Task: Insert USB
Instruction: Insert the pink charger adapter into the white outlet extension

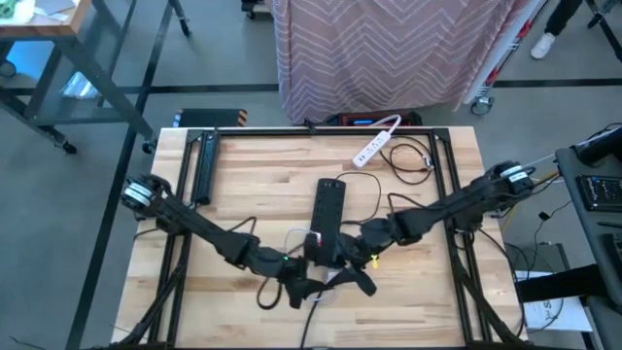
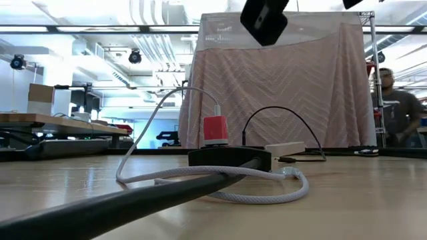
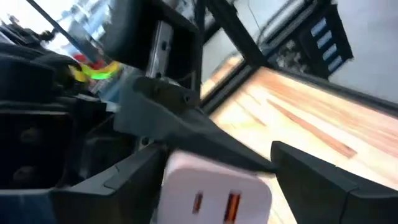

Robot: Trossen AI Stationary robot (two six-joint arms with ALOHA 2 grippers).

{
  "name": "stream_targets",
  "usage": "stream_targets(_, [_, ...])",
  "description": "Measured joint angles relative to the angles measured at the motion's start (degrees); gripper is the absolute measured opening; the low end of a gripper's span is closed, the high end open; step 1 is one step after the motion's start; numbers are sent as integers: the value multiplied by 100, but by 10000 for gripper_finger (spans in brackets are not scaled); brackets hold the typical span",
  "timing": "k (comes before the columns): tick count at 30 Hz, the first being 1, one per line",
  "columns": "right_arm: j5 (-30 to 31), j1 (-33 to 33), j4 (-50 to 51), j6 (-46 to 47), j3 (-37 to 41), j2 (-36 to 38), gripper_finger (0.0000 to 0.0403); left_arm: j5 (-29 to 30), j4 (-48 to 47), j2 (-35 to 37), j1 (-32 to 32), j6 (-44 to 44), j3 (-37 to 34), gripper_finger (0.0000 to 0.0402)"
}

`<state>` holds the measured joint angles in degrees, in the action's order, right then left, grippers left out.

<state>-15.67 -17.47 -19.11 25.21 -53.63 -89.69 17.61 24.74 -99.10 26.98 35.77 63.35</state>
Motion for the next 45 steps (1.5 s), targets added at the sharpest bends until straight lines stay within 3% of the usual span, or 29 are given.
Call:
stream_targets(6, [14,19,125,34,5,-25,101,62,-625,-176,-2,-69,366,261])
stream_targets(11, [52,34,102,37,7,-26,101,211,-622,-133,1,-117,304,247])
stream_targets(23, [73,102,58,479,-9,-11,101,1585,-784,-115,342,381,351,214])
stream_targets(33, [54,100,106,583,-95,-8,101,1848,-805,-110,433,466,363,215])
stream_targets(40, [67,102,115,656,-117,-4,101,2162,-814,-108,441,347,363,181])
stream_targets(45, [70,106,111,644,-115,-2,126,2211,-824,-108,439,286,376,181])
